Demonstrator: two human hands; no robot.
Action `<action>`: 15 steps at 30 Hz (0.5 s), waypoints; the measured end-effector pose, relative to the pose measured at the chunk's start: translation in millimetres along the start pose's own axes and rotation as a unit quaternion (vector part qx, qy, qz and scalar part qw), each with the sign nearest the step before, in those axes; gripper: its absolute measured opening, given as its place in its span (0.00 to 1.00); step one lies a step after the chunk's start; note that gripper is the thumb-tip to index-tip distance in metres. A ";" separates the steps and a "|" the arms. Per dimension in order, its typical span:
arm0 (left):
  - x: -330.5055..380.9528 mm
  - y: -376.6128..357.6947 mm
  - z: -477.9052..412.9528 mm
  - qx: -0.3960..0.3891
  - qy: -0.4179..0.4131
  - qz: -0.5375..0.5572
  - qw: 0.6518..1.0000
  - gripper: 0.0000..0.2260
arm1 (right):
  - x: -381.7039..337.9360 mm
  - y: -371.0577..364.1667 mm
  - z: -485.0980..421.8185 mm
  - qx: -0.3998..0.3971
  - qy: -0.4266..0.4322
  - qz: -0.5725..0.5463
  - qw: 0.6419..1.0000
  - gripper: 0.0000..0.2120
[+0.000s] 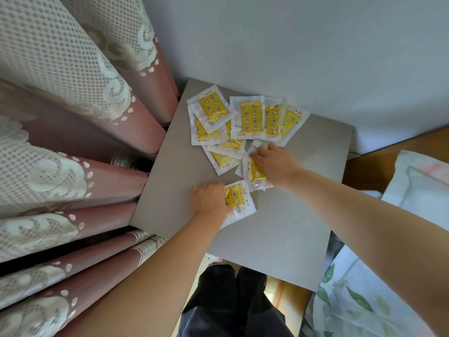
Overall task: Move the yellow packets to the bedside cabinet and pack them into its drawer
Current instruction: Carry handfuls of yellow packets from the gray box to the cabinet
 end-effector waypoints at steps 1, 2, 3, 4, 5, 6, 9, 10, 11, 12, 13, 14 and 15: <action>-0.8 -0.5 1.0 -0.003 0.005 0.006 1.000 0.20 | 2.9 -2.4 6.0 -0.007 -0.014 -0.009 1.000 0.36; -2.2 -1.3 2.0 -0.010 0.012 0.016 1.000 0.20 | 6.7 -5.5 12.2 -0.017 -0.031 -0.021 0.999 0.39; -3.9 -2.1 2.9 -0.017 0.020 0.029 0.999 0.20 | 11.4 -9.5 17.8 -0.028 -0.050 -0.036 0.998 0.42; -6.0 -3.1 4.0 -0.024 0.031 0.045 0.998 0.21 | 16.4 -13.7 23.1 -0.040 -0.072 -0.054 0.995 0.44; -8.5 -4.0 5.4 -0.030 0.044 0.064 0.997 0.22 | 21.1 -16.7 28.2 -0.049 -0.097 -0.071 0.992 0.45; -11.2 -4.7 6.8 -0.035 0.060 0.084 0.994 0.22 | 25.3 -18.9 33.0 -0.052 -0.119 -0.083 0.988 0.45; -16.9 -5.9 10.1 -0.032 0.092 0.131 0.987 0.22 | 31.0 -22.9 44.2 -0.050 -0.148 -0.049 0.987 0.43; -17.3 -6.0 10.8 -0.029 0.094 0.136 0.986 0.21 | 31.0 -24.1 47.1 -0.047 -0.150 -0.027 0.987 0.43; -17.2 -5.8 11.3 -0.026 0.094 0.136 0.986 0.21 | 31.7 -25.0 49.6 -0.043 -0.157 -0.015 0.987 0.43; -16.6 -5.5 11.7 -0.023 0.093 0.135 0.986 0.21 | 33.0 -26.1 51.4 -0.040 -0.167 -0.013 0.985 0.44; -15.9 -5.2 11.9 -0.022 0.094 0.134 0.986 0.21 | 34.3 -26.8 52.8 -0.040 -0.176 -0.018 0.983 0.44; -16.1 -5.1 12.1 -0.022 0.097 0.138 0.985 0.21 | 35.0 -27.3 53.1 -0.043 -0.181 -0.024 0.982 0.44; -16.7 -5.5 12.0 -0.024 0.103 0.148 0.983 0.21 | 35.2 -27.7 52.9 -0.047 -0.182 -0.029 0.982 0.43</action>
Point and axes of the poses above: each hand's wrist, its own z-axis away from the middle knuckle, its own y-axis out of the back of the hand, x = y × z, the point moved 8 cm from there along -z, towards the middle knuckle, and after that the axes turned 11 degrees about x, right-handed, at the moved point
